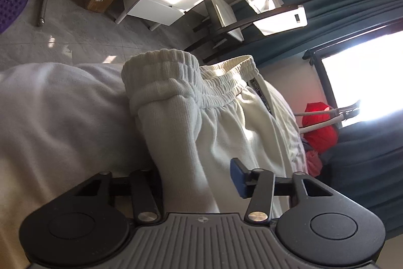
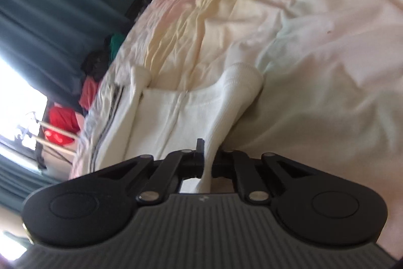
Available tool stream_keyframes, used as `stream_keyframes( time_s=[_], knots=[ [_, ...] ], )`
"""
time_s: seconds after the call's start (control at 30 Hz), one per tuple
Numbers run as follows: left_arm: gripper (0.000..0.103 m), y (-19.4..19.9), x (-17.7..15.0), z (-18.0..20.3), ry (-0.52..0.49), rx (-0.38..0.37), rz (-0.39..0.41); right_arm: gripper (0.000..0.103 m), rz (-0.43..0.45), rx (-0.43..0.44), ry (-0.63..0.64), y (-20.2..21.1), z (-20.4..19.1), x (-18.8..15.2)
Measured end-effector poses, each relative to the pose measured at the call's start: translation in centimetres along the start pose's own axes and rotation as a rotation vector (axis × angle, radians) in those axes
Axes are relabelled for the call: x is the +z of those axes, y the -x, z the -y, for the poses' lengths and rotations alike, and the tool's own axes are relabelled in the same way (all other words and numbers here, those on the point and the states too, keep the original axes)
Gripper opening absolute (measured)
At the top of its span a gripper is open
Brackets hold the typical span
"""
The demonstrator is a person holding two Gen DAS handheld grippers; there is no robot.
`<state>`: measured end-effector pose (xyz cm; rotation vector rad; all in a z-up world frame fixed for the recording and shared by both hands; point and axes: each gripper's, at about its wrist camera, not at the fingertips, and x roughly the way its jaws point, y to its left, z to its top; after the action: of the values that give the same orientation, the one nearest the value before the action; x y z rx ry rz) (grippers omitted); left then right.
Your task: Fold clothes
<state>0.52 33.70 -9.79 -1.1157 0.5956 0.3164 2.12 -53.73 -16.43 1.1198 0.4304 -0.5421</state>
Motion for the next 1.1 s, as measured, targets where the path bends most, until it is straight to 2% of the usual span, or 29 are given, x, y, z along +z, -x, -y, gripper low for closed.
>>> stream_keyframes(
  time_s=[0.03, 0.13, 0.23, 0.33, 0.5, 0.6, 0.7, 0.77, 0.9, 1.0, 1.1],
  knots=[
    [0.023, 0.2, 0.0, -0.1, -0.006, 0.010, 0.003, 0.005, 0.007, 0.013, -0.013, 0.3, 0.1, 0.1],
    [0.013, 1.1, 0.1, -0.5, 0.008, -0.023, 0.010, 0.005, 0.036, 0.011, 0.017, 1.2, -0.6, 0.4],
    [0.012, 2.8, 0.0, -0.2, -0.028, -0.069, 0.028, 0.005, 0.063, 0.024, -0.016, 2.3, -1.0, 1.2],
    [0.012, 5.1, -0.2, 0.6, -0.040, -0.151, 0.068, 0.005, 0.064, 0.054, -0.051, 3.4, -1.4, 1.8],
    [0.011, 6.7, -0.1, 1.9, 0.025, -0.282, 0.077, 0.005, 0.098, 0.071, -0.023, 4.5, -3.4, 3.3],
    [0.011, 6.1, 0.8, 4.1, 0.033, -0.309, 0.084, 0.005, 0.115, 0.126, -0.035, 4.0, -5.8, 4.5],
    [0.012, 3.5, 2.6, 6.9, 0.054, -0.306, 0.094, 0.005, 0.122, 0.158, -0.015, 1.1, -10.2, 5.4],
    [0.012, 0.4, 4.2, 9.1, 0.069, -0.302, 0.090, 0.005, 0.128, 0.155, 0.028, -1.9, -14.0, 5.8],
    [0.013, -7.3, 7.2, 13.6, 0.012, -0.276, 0.079, 0.005, 0.148, 0.121, 0.133, -9.2, -21.5, 6.1],
    [0.014, -13.9, 8.8, 16.1, -0.020, -0.207, 0.072, 0.005, 0.164, 0.054, 0.229, -15.6, -25.6, 5.5],
    [0.015, -19.8, 9.7, 17.4, -0.033, -0.144, 0.062, 0.006, 0.165, 0.024, 0.255, -20.9, -26.9, 4.7]
  ],
)
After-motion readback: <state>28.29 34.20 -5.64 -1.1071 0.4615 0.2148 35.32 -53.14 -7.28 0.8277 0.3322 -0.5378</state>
